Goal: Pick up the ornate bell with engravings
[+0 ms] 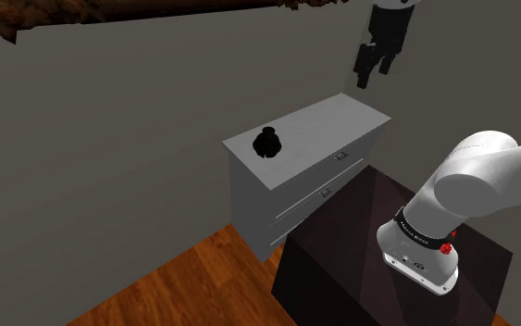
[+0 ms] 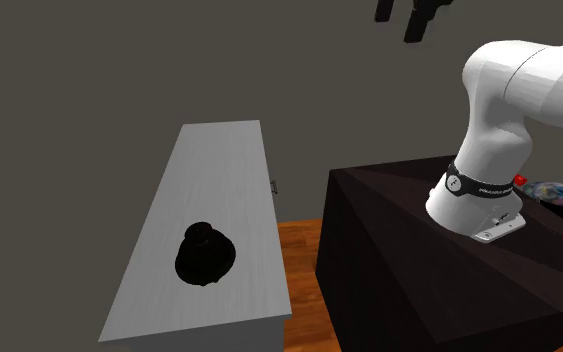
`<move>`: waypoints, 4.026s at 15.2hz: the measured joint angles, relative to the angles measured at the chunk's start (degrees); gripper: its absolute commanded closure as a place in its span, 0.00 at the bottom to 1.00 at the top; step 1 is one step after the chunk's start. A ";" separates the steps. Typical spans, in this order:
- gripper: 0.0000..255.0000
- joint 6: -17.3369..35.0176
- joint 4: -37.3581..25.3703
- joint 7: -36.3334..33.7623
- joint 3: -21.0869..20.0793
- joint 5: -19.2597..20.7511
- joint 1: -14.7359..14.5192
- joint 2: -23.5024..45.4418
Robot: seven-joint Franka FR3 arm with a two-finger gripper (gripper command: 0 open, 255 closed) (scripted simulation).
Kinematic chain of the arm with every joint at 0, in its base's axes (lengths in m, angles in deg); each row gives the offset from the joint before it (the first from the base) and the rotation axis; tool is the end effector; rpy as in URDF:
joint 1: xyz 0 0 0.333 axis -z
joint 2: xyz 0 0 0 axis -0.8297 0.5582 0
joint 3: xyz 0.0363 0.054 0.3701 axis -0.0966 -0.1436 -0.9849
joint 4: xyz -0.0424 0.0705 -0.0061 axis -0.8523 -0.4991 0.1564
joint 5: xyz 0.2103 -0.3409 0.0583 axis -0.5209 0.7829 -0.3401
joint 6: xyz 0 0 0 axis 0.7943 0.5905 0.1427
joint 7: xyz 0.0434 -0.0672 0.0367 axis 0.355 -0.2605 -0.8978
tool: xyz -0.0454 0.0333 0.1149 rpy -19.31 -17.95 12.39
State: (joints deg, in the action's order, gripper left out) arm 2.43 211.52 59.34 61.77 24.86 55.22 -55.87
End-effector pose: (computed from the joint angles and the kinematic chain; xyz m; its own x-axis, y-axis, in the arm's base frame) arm 0.2653 0.0075 0.5937 0.9975 -0.0467 -0.0529 -0.0380 -0.9872 0.1550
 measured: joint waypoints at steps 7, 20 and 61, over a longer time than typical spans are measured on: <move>0.00 9.71 1.71 -0.30 0.46 0.43 0.20 7.93; 0.00 32.22 -2.39 -0.78 1.50 2.25 1.11 33.99; 1.00 47.54 -29.64 -1.04 2.04 4.09 1.23 75.97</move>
State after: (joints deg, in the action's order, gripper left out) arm 49.97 181.87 58.29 63.81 28.95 56.46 20.10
